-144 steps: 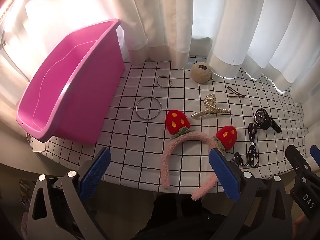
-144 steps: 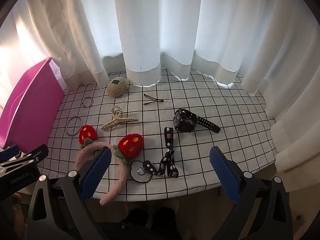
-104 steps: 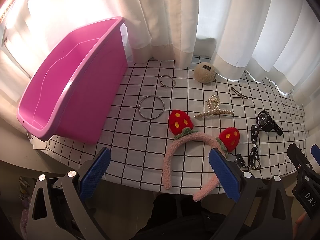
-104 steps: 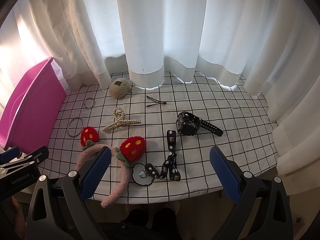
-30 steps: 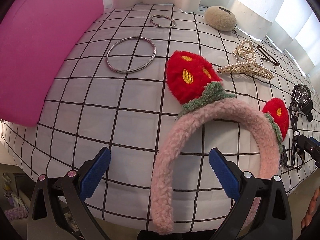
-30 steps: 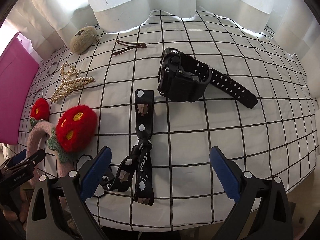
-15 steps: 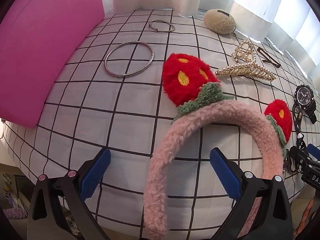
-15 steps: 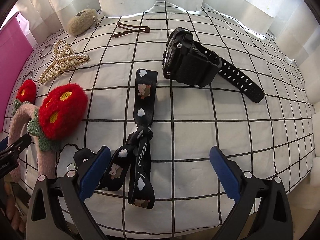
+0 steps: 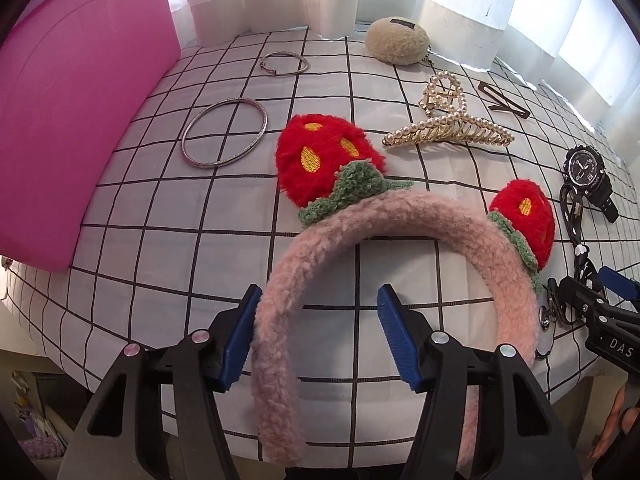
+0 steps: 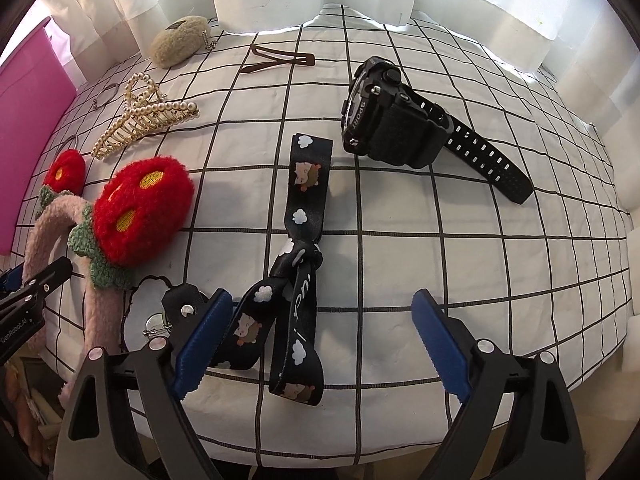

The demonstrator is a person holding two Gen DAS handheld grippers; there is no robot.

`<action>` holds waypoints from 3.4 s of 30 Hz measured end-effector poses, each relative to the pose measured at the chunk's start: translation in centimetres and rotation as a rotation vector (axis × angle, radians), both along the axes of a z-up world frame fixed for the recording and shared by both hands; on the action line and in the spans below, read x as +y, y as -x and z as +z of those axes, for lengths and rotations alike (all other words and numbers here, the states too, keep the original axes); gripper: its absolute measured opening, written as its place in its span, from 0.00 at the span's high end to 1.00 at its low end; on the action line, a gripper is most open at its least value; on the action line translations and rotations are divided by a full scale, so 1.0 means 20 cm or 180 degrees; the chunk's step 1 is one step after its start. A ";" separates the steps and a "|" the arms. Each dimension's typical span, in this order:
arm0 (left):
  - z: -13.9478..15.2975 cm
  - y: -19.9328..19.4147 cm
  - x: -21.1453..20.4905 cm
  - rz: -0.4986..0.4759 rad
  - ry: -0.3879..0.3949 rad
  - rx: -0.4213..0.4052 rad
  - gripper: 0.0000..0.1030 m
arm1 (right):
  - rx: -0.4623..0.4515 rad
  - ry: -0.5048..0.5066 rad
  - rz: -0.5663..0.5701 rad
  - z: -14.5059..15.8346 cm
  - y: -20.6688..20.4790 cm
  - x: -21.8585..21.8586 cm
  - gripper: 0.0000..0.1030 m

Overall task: Organize jewelry
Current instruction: 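Grasp the pink strawberry headband with left tool while right tool grasps black lanyard, then carry headband and lanyard into the pink tub and open both tools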

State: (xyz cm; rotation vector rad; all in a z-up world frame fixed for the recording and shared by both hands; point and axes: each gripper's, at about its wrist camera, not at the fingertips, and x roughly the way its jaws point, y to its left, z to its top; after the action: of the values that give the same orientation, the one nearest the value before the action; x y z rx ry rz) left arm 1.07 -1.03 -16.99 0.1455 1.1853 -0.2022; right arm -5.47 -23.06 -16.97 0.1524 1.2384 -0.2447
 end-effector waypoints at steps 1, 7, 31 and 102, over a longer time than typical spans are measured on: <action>0.00 -0.01 -0.01 -0.0002 0.0009 0.0015 0.47 | -0.0008 0.0003 0.0018 0.01 0.01 0.01 0.30; 0.01 -0.02 -0.05 -0.0084 0.0021 0.0016 0.75 | -0.0033 0.0021 0.0146 0.06 0.02 0.05 0.86; 0.32 0.03 0.09 0.0045 0.0440 -0.0348 0.93 | -0.0471 -0.0184 0.0312 0.30 -0.04 0.03 0.94; 0.87 -0.64 1.60 0.1644 -0.0218 -0.0906 0.10 | -0.0912 -0.0450 0.2169 1.00 -1.56 1.90 0.44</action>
State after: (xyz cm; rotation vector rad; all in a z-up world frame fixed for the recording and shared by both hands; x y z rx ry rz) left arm 13.84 31.00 0.37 -0.0734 0.9109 0.3049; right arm 25.77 14.90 3.04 -0.1149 0.9582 0.4432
